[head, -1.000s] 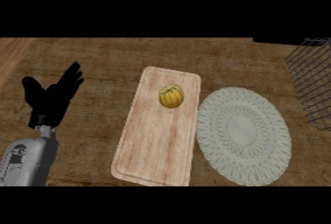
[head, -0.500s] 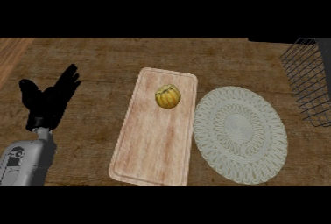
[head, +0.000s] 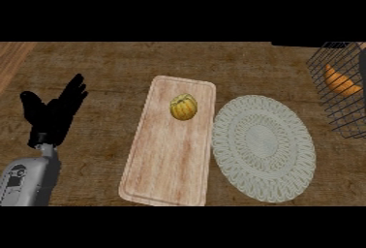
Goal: Pick the croissant from the placemat and place it in the basket
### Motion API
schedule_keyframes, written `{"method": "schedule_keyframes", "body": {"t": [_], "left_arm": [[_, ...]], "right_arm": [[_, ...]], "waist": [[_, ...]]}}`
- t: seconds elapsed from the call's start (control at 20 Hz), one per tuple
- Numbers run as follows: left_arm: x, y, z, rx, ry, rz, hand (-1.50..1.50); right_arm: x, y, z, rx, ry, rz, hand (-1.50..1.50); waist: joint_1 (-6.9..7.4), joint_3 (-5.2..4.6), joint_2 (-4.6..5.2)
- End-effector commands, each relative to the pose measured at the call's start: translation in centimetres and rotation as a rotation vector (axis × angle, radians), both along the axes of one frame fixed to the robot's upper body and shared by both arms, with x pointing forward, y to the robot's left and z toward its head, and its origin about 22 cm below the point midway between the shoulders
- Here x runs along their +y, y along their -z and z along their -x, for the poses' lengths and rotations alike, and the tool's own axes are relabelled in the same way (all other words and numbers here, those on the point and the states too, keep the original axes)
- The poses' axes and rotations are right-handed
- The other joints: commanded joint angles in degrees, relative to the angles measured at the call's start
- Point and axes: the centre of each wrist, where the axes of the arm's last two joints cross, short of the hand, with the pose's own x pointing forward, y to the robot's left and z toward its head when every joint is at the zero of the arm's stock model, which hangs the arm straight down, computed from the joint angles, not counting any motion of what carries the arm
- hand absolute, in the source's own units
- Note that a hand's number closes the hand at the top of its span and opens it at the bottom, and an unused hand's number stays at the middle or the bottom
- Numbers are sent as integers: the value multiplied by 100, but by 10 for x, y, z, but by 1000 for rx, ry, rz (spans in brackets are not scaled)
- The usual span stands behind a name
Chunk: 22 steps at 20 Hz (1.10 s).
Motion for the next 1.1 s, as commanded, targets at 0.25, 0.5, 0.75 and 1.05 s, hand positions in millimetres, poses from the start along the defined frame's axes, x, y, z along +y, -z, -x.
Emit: {"method": "schedule_keyframes", "body": {"t": [0.25,0.5,0.75,1.05], "left_arm": [[11,-15,2,-1,-3,1,0],[12,-7,7,6,-18,-1,0],[29,9,15,31,-56,-1,0],[40,14,21,52,-112,-8,0]], "right_arm": [[-3,-3,3,-262,73,-41,-150],[-22,-19,21,-508,134,21,-150],[12,-28,30,-651,133,17,-150],[48,2,61,-624,124,-85,-150]], "waist": [[6,2,-39],[-129,-1,-96],[-289,-23,-186],[-545,-18,-270]]}}
